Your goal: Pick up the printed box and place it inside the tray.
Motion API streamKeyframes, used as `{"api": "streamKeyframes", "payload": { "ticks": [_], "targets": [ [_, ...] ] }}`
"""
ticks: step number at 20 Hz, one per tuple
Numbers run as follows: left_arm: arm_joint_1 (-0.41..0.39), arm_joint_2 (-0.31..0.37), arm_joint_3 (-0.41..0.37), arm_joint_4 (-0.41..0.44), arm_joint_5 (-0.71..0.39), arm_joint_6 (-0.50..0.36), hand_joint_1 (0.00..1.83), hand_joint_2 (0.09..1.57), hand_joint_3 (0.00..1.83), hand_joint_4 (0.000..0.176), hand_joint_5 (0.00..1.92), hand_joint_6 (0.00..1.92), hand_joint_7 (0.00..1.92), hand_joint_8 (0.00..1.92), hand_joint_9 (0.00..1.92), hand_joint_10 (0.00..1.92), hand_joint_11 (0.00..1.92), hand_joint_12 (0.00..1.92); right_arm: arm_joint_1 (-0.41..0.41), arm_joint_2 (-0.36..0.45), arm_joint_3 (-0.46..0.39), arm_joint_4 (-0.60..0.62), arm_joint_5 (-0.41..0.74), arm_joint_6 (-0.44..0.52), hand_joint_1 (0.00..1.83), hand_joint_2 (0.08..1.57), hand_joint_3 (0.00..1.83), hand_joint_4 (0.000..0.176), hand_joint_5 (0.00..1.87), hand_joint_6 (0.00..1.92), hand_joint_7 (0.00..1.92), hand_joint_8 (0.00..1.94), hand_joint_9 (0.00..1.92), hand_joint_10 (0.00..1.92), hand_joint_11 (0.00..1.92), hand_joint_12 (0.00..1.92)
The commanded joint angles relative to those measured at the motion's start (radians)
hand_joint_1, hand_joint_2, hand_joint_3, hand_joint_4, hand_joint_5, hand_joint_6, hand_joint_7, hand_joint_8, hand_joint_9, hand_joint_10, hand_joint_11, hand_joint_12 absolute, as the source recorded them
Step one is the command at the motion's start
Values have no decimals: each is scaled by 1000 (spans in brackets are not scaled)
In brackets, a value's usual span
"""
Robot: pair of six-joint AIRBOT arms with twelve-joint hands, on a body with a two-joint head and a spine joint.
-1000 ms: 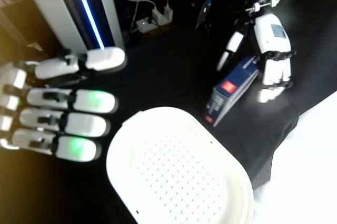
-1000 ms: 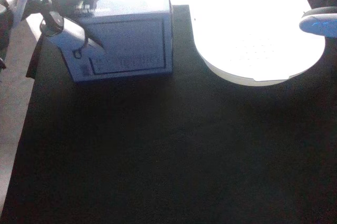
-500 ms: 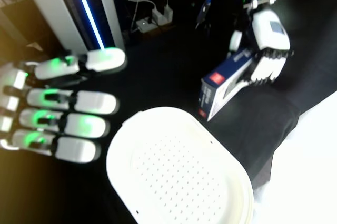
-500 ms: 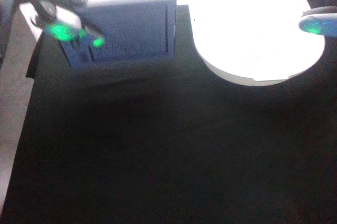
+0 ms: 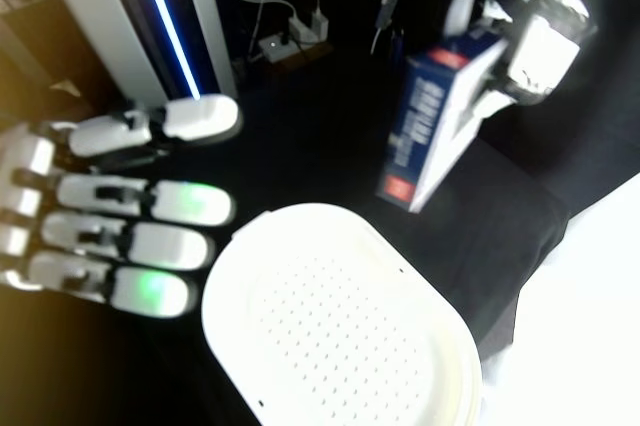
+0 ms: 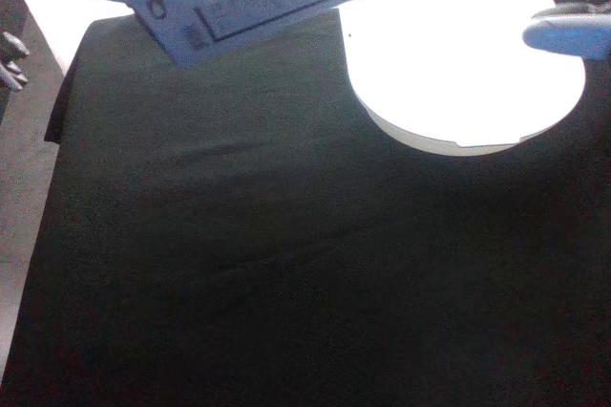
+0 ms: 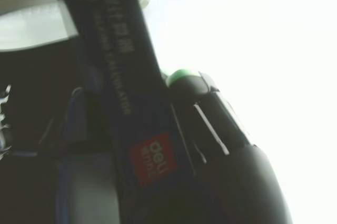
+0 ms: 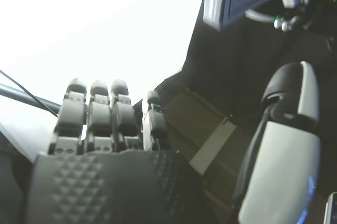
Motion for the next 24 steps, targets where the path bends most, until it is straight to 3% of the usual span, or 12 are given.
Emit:
{"api": "streamKeyframes", "payload": {
  "ticks": [1, 4, 9, 13, 17, 18, 19, 20, 21, 22, 23, 24],
  "targets": [
    [-14, 9, 0, -9, -147, -5, 1278, 1101, 1, 0, 948, 751, 1089, 1074, 1291, 1112, 1148, 1488, 22, -8, 13, 13, 72, 6, 681, 700, 28, 176, 11, 3, 30, 0, 0, 0, 0, 0],
    [-14, -17, -2, 1, -165, -5, 1277, 1105, 0, 0, 954, 730, 1071, 1112, 1297, 1156, 1166, 1506, 63, -63, 51, 8, 15, 9, 629, 709, 27, 176, 0, 0, 39, 5, 0, 0, 21, 9],
    [-13, -72, 7, 2, -211, -5, 1196, 1056, 0, 0, 1106, 758, 1329, 714, 1387, 1085, 1259, 1562, 111, -129, 93, 1, -33, 32, 616, 641, 0, 176, 0, 0, 25, 1, 7, 3, 61, 44],
    [-4, -114, 12, 2, -235, -5, 1196, 1060, 0, 0, 1098, 772, 1283, 1047, 1354, 1429, 1296, 1794, 141, -154, 96, -5, -35, 32, 581, 637, 0, 176, 0, 0, 39, 4, 16, 4, 28, 47],
    [7, -149, 18, 2, -260, -5, 1202, 1041, 0, 0, 1144, 690, 1262, 1740, 1449, 1916, 1523, 1921, 152, -178, 103, -6, -35, 32, 674, 644, 1, 176, 0, 0, 50, 2, 5, 0, 0, 0],
    [7, -157, 19, 2, -264, -5, 1273, 1056, 3, 0, 1110, 556, 1153, 1160, 1256, 1445, 1232, 1787, 155, -183, 103, -6, -35, 32, 704, 647, 2, 176, 0, 0, 50, 2, 0, 0, 6, 3],
    [8, -164, 20, 2, -267, -5, 1293, 1046, 0, 0, 1125, 499, 1178, 946, 1246, 1232, 1152, 1717, 159, -188, 103, -8, -35, 32, 730, 647, 2, 176, 9, 3, 57, 4, 5, 2, 17, 8],
    [11, -169, 20, 2, -270, -5, 1295, 1045, 0, 0, 1111, 520, 1196, 872, 1251, 1081, 1148, 1610, 163, -192, 103, -12, -35, 32, 823, 676, 0, 163, 106, 9, 183, 11, 165, 19, 3, 453],
    [13, -174, 21, 2, -273, -5, 1295, 1045, 1, 0, 1091, 563, 1203, 847, 1256, 975, 1143, 1514, 167, -194, 103, -16, -35, 32, 903, 749, 8, 105, 204, 8, 327, 11, 334, 18, 19, 850],
    [15, -179, 24, 1, -277, -5, 1295, 1045, 1, 0, 1091, 563, 1203, 847, 1256, 975, 1143, 1514, 168, -196, 103, -16, -35, 32, 903, 749, 8, 105, 204, 8, 327, 11, 334, 18, 19, 850],
    [17, -181, 24, 0, -280, -5, 1281, 1086, 0, 0, 1020, 630, 1097, 1061, 1232, 1092, 1104, 1589, 170, -199, 103, -19, -35, 33, 1268, 1004, 5, 0, 944, 539, 1252, 435, 1311, 314, 921, 1179],
    [19, -183, 24, -2, -282, -5, 1281, 1086, 0, 0, 1020, 630, 1097, 1061, 1232, 1092, 1104, 1589, 174, -203, 103, -25, -35, 33, 1268, 1004, 5, 0, 944, 539, 1252, 435, 1311, 314, 921, 1179]
  ]
}}
